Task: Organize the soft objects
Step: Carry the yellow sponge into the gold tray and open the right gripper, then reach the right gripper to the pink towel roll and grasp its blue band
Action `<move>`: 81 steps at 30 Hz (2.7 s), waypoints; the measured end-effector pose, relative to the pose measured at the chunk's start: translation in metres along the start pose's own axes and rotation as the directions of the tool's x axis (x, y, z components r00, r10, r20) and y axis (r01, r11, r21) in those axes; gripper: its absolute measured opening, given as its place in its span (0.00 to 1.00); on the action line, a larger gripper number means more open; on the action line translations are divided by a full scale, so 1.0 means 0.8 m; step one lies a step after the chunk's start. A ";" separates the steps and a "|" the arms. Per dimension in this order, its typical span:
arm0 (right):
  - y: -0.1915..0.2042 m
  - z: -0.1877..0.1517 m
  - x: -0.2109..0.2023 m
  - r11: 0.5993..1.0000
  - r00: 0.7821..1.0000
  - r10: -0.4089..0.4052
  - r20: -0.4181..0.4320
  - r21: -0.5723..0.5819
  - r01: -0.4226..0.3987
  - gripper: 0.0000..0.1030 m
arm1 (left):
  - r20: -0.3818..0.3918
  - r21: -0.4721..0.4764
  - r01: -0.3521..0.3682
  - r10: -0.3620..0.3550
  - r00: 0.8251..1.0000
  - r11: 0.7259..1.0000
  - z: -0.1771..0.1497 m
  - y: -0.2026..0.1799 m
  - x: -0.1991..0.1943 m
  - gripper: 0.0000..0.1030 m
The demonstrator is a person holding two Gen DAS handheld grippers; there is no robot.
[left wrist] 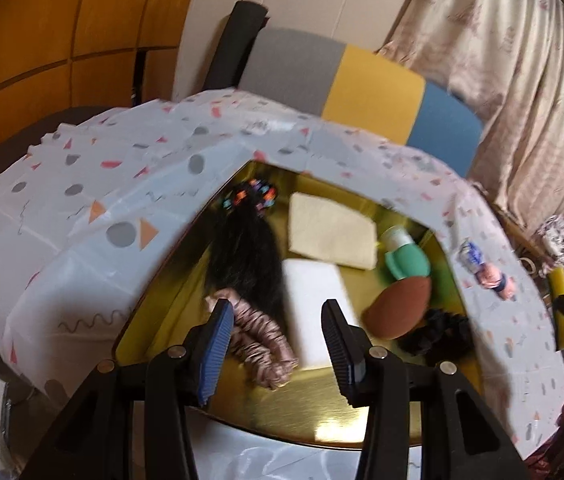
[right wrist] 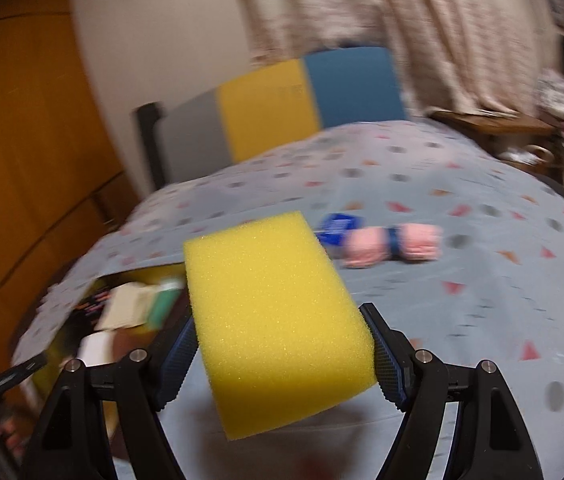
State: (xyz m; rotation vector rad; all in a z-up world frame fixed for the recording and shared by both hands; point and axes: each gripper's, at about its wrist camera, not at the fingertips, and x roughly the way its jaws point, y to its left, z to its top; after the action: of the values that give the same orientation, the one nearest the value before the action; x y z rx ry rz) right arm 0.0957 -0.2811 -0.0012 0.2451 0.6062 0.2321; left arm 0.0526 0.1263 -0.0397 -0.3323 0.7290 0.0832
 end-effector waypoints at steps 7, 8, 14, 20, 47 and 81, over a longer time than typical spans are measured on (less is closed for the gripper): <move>0.126 -0.023 0.011 0.943 0.964 0.238 -0.121 -0.210 -0.259 0.76 | -0.003 -0.021 0.012 -0.012 1.000 1.000 0.004 0.004 -0.002 0.45; 0.143 -0.027 0.016 0.924 0.952 0.266 -0.152 -0.243 -0.297 0.76 | -0.003 -0.032 0.007 -0.007 1.000 0.999 0.005 0.007 -0.002 0.45; 0.214 -0.058 0.043 0.808 0.897 0.307 -0.316 -0.411 -0.422 0.76 | 0.002 -0.083 -0.004 0.004 1.000 0.997 0.007 0.021 -0.003 0.45; 0.230 -0.063 0.085 0.774 0.839 0.318 -0.441 -0.390 -0.498 0.77 | -0.008 -0.082 0.004 -0.005 1.000 0.997 0.005 0.019 -0.001 0.45; 0.193 -0.054 0.096 0.874 0.852 0.325 -0.411 -0.215 -0.437 0.96 | -0.022 0.009 0.132 -0.132 0.991 0.991 -0.007 -0.022 -0.005 0.45; -0.123 0.028 0.126 0.962 0.933 -0.267 -0.241 -0.126 0.243 0.96 | -0.232 0.332 0.428 -0.368 0.901 0.840 -0.063 -0.231 -0.015 0.45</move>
State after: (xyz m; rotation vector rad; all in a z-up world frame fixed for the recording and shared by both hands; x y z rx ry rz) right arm 0.2031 -0.3490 -0.0658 0.0422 0.8739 0.0396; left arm 0.0461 -0.0643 -0.0172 -0.1162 0.8025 -0.4847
